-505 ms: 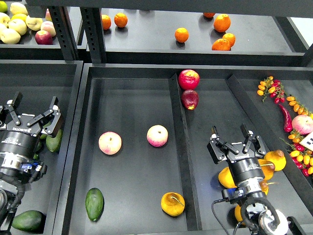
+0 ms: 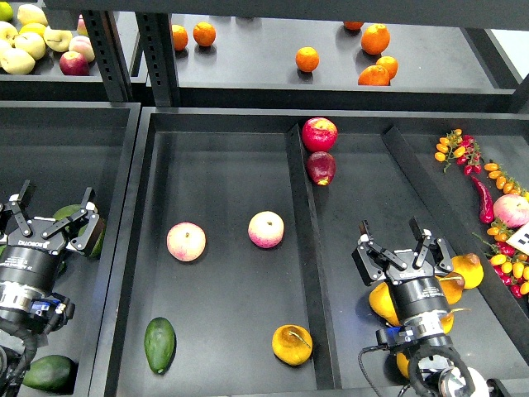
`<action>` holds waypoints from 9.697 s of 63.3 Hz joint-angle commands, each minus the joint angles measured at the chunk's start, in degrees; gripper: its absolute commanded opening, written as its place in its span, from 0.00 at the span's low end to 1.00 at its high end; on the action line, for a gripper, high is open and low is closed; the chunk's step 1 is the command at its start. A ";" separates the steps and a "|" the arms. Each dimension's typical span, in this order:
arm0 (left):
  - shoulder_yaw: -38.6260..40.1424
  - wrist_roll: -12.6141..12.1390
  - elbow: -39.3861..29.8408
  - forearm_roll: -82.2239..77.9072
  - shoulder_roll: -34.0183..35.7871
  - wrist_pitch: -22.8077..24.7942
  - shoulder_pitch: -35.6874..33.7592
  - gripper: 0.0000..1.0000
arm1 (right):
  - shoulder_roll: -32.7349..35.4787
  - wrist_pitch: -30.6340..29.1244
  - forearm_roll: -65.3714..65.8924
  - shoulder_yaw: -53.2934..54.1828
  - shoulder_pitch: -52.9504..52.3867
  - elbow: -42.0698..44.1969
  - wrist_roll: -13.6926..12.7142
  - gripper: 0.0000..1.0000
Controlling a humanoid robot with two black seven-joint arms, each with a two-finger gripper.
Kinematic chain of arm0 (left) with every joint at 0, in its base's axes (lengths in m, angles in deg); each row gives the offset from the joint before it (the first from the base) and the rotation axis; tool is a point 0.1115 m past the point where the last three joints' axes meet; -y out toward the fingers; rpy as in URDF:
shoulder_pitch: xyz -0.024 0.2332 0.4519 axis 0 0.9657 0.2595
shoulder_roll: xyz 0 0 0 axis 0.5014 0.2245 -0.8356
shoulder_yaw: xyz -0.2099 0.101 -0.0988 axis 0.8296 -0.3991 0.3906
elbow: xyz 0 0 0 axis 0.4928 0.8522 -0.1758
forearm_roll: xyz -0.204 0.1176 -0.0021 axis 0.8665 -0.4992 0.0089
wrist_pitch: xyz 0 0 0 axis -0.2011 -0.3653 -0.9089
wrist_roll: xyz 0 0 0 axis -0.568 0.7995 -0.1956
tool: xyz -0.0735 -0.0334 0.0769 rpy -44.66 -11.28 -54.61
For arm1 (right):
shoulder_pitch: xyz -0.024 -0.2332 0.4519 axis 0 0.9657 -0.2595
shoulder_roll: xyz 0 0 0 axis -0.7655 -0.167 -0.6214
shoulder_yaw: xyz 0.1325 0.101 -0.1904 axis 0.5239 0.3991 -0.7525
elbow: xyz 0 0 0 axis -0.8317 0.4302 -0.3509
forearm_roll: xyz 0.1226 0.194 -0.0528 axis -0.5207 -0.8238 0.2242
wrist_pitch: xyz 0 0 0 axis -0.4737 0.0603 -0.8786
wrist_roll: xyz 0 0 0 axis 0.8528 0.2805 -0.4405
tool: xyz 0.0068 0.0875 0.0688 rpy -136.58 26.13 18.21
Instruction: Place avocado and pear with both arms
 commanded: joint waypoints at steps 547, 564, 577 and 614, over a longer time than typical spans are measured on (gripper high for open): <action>-132.61 -18.08 26.99 -10.91 2.90 -7.75 -75.84 0.38 | 0.00 -3.26 -4.89 -0.54 -6.42 -1.42 -0.70 1.00; -129.45 -18.08 27.07 -11.09 3.86 -5.29 -75.92 0.32 | 0.00 -3.35 -4.89 -0.63 -6.42 -1.42 -0.70 1.00; -125.40 -18.08 26.90 -11.44 6.06 -1.42 -77.24 0.32 | 0.00 -4.32 -5.24 -0.80 -6.51 -1.42 -1.49 1.00; -123.99 -18.08 25.76 -11.53 16.17 5.40 -87.08 0.33 | 0.00 -4.93 -5.50 -0.19 -7.30 -1.33 -6.15 1.00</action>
